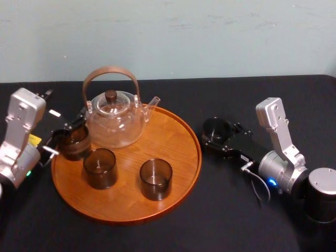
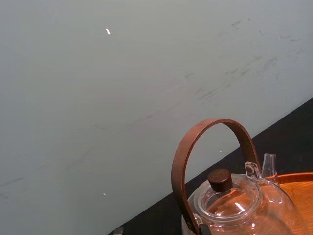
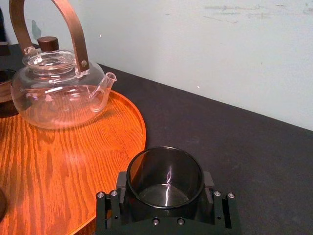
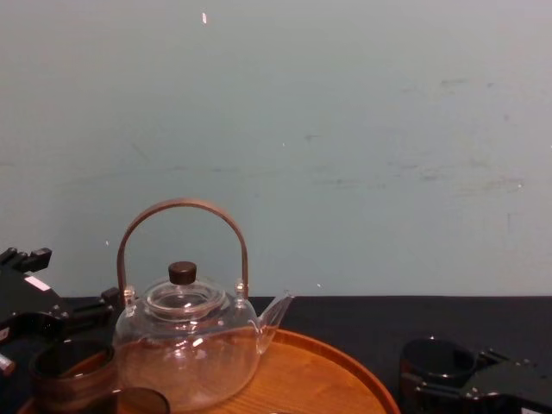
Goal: Pick up the glass from the table and place it on the tray.
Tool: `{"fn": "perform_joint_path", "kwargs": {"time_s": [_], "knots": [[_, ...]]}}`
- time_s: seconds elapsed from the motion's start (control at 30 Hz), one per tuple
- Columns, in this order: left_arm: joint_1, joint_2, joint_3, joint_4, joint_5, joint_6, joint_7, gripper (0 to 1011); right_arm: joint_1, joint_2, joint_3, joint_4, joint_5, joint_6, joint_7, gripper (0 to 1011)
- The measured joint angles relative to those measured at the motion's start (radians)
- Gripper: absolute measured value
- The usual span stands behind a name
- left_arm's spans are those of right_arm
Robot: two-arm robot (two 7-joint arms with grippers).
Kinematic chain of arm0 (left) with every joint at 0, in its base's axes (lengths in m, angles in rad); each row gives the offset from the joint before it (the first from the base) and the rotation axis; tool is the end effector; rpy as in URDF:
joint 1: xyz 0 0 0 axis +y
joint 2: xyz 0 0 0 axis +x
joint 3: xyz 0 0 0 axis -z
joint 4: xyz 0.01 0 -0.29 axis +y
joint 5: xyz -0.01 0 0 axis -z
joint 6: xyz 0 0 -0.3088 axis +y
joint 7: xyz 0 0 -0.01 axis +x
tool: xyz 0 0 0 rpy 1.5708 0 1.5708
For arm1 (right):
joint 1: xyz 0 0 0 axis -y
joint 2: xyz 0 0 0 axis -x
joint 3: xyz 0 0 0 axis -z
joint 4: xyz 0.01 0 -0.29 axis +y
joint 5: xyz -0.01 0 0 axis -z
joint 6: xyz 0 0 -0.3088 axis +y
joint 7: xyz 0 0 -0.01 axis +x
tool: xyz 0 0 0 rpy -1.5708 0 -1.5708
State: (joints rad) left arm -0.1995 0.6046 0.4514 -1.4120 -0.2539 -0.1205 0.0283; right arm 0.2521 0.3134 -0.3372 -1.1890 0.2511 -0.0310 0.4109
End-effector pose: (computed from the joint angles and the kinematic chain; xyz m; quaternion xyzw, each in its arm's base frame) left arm 0.3581 0.0826 -0.3023 0.1415 -0.1324 0.5799 0.7913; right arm 0.3830 -0.0337 -0.3436 -0.1090 0.0326 -0.4592 0.8810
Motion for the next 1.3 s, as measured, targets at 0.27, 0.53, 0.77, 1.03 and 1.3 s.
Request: {"fn": "perform_joint_path", "kwargs": {"time_s": [0.27,0.53,0.77,1.03,1.3], "knots": [[0.0,0.0,0.0,0.0,0.0,0.0,0.0,1001,-0.005,0.002,0.006,-0.011,0.005,0.0,0.0,901],[0.0,0.0,0.0,0.0,0.0,0.0,0.0,1001,-0.028,0.019,0.015,-0.081,0.013,0.002,-0.001,901],[0.0,0.0,0.0,0.0,0.0,0.0,0.0,1001,-0.048,0.029,0.008,-0.157,0.018,0.002,0.01,902],[0.0,0.0,0.0,0.0,0.0,0.0,0.0,1001,-0.035,0.022,-0.028,-0.179,0.013,-0.001,0.027,901],[0.0,0.0,0.0,0.0,0.0,0.0,0.0,1001,0.0,-0.001,-0.068,-0.135,0.001,-0.007,0.041,901]]}}
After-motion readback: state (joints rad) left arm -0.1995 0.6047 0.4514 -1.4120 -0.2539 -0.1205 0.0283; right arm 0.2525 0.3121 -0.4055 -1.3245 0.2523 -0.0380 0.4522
